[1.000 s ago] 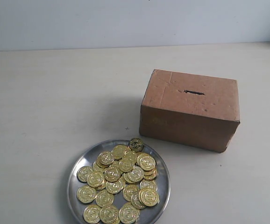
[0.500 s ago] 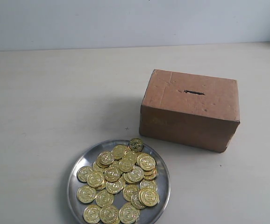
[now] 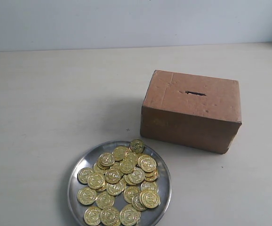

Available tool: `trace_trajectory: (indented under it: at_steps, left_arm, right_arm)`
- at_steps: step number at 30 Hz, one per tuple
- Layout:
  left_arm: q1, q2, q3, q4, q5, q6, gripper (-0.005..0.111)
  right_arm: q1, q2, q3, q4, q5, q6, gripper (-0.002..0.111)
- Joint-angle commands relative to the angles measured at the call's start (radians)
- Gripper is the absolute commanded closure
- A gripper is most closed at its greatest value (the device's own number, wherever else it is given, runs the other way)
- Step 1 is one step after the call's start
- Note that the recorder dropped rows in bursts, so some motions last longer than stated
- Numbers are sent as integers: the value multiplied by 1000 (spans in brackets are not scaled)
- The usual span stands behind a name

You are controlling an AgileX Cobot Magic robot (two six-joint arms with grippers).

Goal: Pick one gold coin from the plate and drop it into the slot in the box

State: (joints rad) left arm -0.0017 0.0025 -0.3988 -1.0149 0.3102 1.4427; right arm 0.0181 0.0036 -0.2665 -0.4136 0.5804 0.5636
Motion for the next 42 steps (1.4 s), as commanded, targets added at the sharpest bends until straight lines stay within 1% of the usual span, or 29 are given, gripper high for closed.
trace_trajectory:
  at_steps: [1,6,9,12,16,18,20,21,22,23,24,25,26,27,31,32,36,42]
  left_arm:
    - [0,-3,111,-10,-1,-5,107]
    - [0,-3,219,-10,-1,-3,107]
    - [0,-3,308,-10,-1,-6,107]
    - [0,-3,347,-10,-1,-6,107]
    - [0,-3,355,-10,1,-4,107]
    - [0,-3,355,-10,1,-4,107]
    - [0,-3,355,-3,-26,-4,107]
    - [3,-3,355,54,-74,-4,107]
    - [3,-3,359,120,-119,-4,107]
    - [3,-3,378,263,-223,-4,107]
    - [3,-3,394,333,-281,-4,107]
    - [3,-3,399,466,-344,-4,107]
    - [3,-3,399,524,-343,-4,107]
    - [3,-3,399,596,-310,-4,107]
    - [3,-3,399,783,-283,-4,107]
    - [3,-3,399,829,-256,-4,107]
    - [3,-3,399,821,-177,-4,107]
    - [3,-3,399,821,-170,-4,107]
  right_arm:
    - [-15,-4,5,-10,-9,4,108]
    - [-15,-4,5,-10,-9,6,108]
    - [-15,-4,5,-10,-9,6,108]
    - [-15,-4,5,-10,-9,6,108]
    - [-15,-4,5,-8,-9,5,108]
    - [-15,-4,16,-4,-60,5,108]
    - [-15,-4,51,-4,-240,5,108]
    - [-15,-4,90,-6,-399,5,108]
    - [-15,-4,110,-7,-460,5,108]
    - [-15,-4,140,-7,-525,5,108]
    - [-15,-4,152,-19,-538,5,108]
    - [-15,-4,168,-44,-540,5,108]
    - [-15,-4,175,-52,-540,5,108]
    - [-15,-4,180,-61,-543,5,108]
    - [-15,-4,180,-68,-545,5,108]
    - [-15,-4,180,-68,-539,5,108]
    - [-15,-4,180,-56,-521,8,108]
    - [-15,-4,180,-54,-521,8,108]
